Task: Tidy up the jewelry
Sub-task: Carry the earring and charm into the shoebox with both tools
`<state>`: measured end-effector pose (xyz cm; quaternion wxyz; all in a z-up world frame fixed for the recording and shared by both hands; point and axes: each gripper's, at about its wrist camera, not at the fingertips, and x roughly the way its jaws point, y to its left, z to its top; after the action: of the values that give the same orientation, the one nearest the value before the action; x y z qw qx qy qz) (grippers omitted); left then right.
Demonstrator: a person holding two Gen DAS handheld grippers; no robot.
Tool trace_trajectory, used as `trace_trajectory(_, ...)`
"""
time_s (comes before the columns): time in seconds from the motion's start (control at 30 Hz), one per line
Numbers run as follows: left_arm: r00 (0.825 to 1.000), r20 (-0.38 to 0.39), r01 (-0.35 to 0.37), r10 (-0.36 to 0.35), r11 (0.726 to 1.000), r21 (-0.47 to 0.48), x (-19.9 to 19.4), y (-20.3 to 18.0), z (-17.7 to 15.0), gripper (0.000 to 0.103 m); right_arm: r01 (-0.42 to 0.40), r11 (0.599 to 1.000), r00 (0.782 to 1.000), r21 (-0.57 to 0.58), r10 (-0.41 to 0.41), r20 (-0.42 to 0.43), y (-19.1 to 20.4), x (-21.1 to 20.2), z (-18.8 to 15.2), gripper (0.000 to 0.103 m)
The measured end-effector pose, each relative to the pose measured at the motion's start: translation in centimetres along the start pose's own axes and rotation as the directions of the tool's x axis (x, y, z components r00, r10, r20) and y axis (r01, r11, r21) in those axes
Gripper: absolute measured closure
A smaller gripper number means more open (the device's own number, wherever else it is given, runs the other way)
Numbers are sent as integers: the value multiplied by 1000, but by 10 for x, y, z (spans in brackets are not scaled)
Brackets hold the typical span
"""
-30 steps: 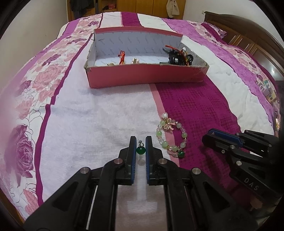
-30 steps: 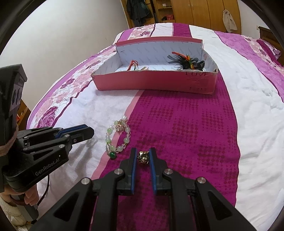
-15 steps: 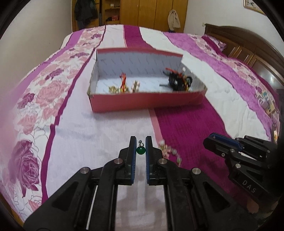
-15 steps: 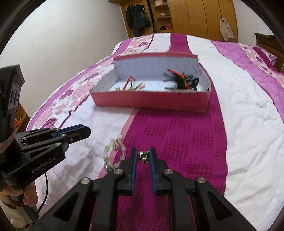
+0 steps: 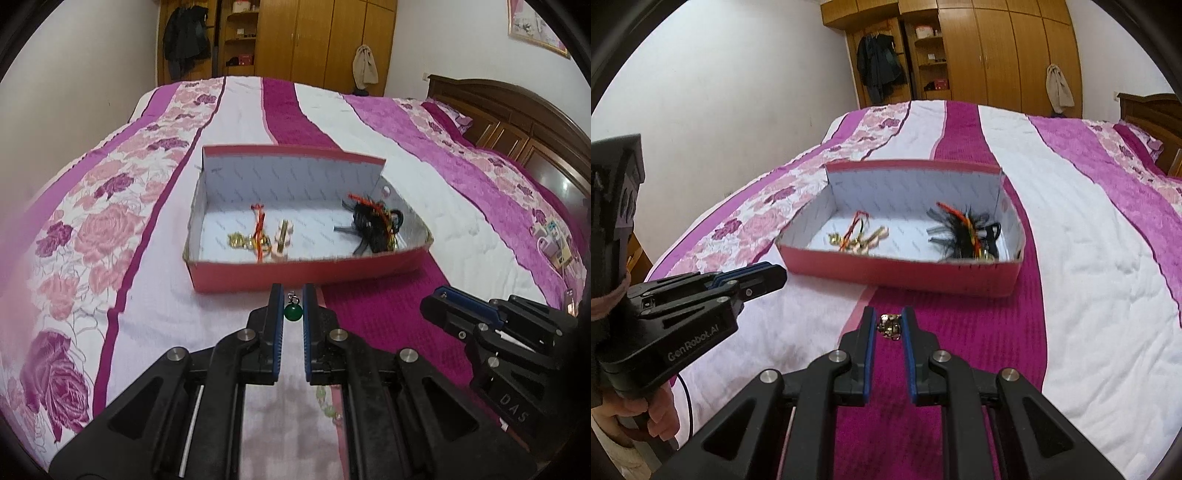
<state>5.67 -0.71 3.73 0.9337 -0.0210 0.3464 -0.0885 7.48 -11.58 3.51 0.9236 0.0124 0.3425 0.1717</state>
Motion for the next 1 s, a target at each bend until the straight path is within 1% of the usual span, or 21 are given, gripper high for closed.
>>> trace_trajectory(0.17, 999, 35, -4, 4, 1000, -1, 0, 0, 12, 102, 5, 1000, 1000, -10, -5, 23, 2, 2, 10, 88)
trace_trajectory(0.53, 997, 80, -13, 13, 1000, -4, 8, 3, 33, 102, 25, 1000, 998, -1, -25, 60, -4, 10, 30, 88)
trace_trajectory(0.87, 993, 113, -23, 23, 1000, -7, 29, 9, 47, 102, 43, 999, 994, 20, -44, 99, -15, 23, 52, 88)
trace_trajectory(1.0, 990, 137, -31, 32, 999, -7, 37, 11, 53, 102, 52, 998, 993, 30, -55, 108, -18, 34, 60, 88)
